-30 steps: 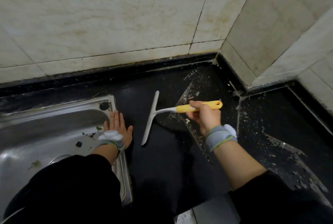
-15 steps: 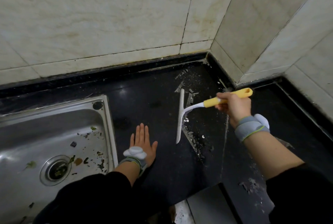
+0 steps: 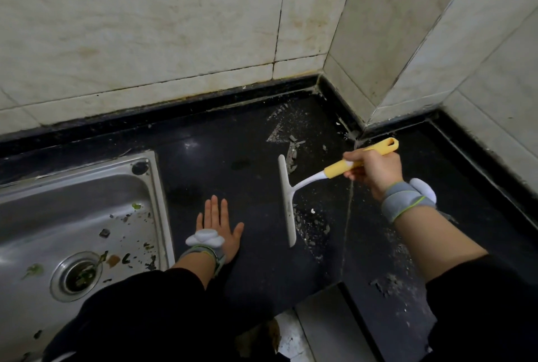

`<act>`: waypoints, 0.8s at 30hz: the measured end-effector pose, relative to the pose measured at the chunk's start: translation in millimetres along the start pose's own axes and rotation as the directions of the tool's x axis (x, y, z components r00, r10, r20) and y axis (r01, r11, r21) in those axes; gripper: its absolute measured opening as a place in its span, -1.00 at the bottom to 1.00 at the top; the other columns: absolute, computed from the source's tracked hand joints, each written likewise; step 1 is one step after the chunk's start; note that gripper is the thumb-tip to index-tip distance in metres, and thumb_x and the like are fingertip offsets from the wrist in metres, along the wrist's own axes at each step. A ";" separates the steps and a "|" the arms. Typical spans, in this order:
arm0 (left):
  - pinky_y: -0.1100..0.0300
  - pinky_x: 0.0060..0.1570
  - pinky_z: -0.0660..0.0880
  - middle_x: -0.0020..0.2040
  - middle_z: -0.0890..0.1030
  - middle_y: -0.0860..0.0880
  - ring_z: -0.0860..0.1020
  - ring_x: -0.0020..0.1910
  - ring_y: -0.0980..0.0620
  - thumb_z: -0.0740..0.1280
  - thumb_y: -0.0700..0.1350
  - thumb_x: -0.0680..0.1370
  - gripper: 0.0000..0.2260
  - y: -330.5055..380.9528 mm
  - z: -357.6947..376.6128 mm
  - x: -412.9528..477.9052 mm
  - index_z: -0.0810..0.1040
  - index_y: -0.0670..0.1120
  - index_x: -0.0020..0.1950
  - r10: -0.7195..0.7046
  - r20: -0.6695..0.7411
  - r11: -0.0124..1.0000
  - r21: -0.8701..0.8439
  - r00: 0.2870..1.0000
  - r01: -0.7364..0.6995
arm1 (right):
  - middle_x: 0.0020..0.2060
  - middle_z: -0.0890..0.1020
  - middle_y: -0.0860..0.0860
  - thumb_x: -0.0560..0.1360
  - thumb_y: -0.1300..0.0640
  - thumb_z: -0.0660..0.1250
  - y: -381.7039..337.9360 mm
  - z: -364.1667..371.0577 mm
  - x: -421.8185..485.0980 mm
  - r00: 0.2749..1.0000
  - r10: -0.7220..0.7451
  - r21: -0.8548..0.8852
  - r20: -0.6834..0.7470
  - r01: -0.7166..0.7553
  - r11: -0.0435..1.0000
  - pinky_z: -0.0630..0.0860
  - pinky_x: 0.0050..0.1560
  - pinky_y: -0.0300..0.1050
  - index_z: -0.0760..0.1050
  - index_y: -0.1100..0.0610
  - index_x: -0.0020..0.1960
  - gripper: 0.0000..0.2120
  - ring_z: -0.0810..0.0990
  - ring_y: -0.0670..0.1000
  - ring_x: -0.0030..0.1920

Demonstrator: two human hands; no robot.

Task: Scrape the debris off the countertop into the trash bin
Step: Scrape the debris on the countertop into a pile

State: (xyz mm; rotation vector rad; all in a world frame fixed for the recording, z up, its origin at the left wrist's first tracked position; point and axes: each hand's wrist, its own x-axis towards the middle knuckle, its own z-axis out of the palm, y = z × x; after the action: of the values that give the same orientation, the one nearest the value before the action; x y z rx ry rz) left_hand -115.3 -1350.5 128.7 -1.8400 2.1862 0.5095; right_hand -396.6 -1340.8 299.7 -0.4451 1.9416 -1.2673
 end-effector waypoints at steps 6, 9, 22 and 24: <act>0.02 0.51 -0.21 0.55 -0.31 -0.09 -0.27 0.54 -0.05 -0.08 0.18 0.64 -0.37 -0.1 0.6 1.3 -0.27 -0.10 0.56 -0.009 0.001 1.000 -0.004 1.000 0.009 | -0.27 0.62 0.30 0.35 0.33 0.44 -3.1 -26.3 7.3 0.995 -0.087 -0.021 -0.054 0.086 0.996 0.53 -0.35 -0.06 0.57 0.36 -0.16 -0.89 0.55 0.13 -0.46; 0.03 0.50 -0.20 0.55 -0.30 -0.11 -0.25 0.55 -0.06 -0.09 0.17 0.64 -0.37 3.8 -1.5 -1.9 -0.27 -0.12 0.56 -0.022 0.012 0.999 0.026 1.000 0.022 | -0.27 0.62 0.27 0.39 0.32 0.42 -2.1 -24.1 -0.2 0.995 -0.072 0.007 0.064 0.072 0.997 0.50 -0.38 -0.15 0.57 0.37 -0.06 -0.84 0.56 0.10 -0.42; -0.03 0.49 -0.20 0.54 -0.30 -0.22 -0.26 0.53 -0.17 -0.08 0.23 0.62 -0.29 58.7 14.9 -30.0 -0.27 -0.20 0.55 -0.140 0.067 0.990 -0.009 0.988 0.141 | -0.27 0.61 0.32 0.39 0.33 0.43 28.3 -61.7 -7.6 0.986 -0.040 -0.043 0.159 0.048 0.998 0.53 -0.47 -0.20 0.56 0.40 -0.03 -0.81 0.57 0.09 -0.45; -0.03 0.49 -0.21 0.53 -0.32 -0.21 -0.27 0.53 -0.17 -0.09 0.24 0.62 -0.29 56.4 14.3 -29.0 -0.29 -0.19 0.55 -0.131 0.082 0.991 0.002 0.988 0.132 | -0.28 0.61 0.32 0.39 0.33 0.43 23.7 -76.1 -2.8 0.992 -0.063 -0.048 0.110 0.069 0.996 0.53 -0.46 -0.19 0.56 0.41 -0.05 -0.82 0.56 0.10 -0.45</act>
State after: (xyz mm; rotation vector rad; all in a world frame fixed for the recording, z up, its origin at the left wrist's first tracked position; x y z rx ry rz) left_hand -166.1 -1310.3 133.5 -1.9134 1.9965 0.5513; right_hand -449.4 -1281.1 296.3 -0.5967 1.8851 -1.2113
